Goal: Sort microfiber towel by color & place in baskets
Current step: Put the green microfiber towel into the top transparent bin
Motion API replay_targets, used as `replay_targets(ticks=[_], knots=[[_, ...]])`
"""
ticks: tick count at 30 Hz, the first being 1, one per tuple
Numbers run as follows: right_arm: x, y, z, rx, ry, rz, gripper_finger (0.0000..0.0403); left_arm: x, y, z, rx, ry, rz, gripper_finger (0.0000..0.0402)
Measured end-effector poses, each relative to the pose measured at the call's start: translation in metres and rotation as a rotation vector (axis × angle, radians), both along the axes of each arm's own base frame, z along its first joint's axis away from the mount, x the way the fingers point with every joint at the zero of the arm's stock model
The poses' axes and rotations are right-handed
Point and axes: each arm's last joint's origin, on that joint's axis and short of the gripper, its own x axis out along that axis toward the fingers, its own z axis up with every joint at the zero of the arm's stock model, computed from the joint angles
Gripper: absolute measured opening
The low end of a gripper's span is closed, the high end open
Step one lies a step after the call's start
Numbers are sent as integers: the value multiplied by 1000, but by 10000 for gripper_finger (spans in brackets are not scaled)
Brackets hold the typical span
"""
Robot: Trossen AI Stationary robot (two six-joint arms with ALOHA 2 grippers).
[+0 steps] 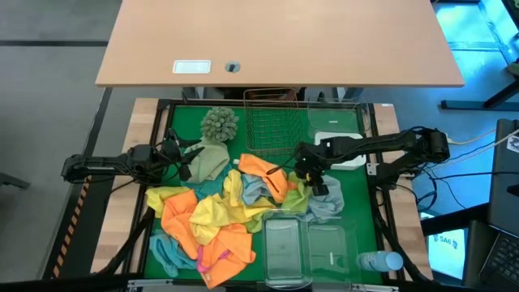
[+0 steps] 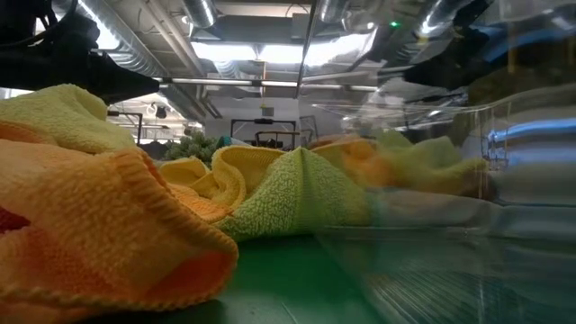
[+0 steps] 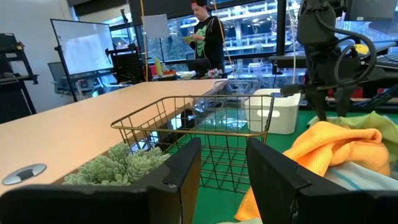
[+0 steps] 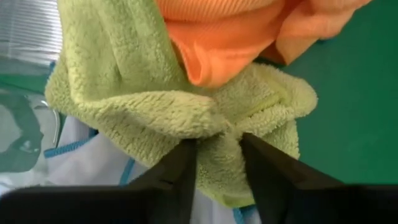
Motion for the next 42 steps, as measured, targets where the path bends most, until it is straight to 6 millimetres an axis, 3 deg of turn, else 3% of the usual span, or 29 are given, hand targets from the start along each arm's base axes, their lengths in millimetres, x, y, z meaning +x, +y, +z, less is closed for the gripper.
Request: replay_targets(ticks=[6, 10, 17, 23, 32, 42], knots=[[-1, 0, 4, 2, 32, 1, 14, 0, 0, 0, 0, 0, 0, 124], [3, 0, 23, -3, 36, 17, 16, 0, 0, 0, 0, 0, 0, 124], [13, -2, 86, -45, -20, 72, 7, 0, 0, 0, 0, 0, 0, 124], [9, -6, 141, -100, -63, 108, 4, 0, 0, 0, 0, 0, 0, 124], [-20, -45, 199, -182, -126, -20, 2, 0, 0, 0, 0, 0, 0, 124], [-66, -106, 218, -258, -148, -292, 1, 0, 0, 0, 0, 0, 0, 124]])
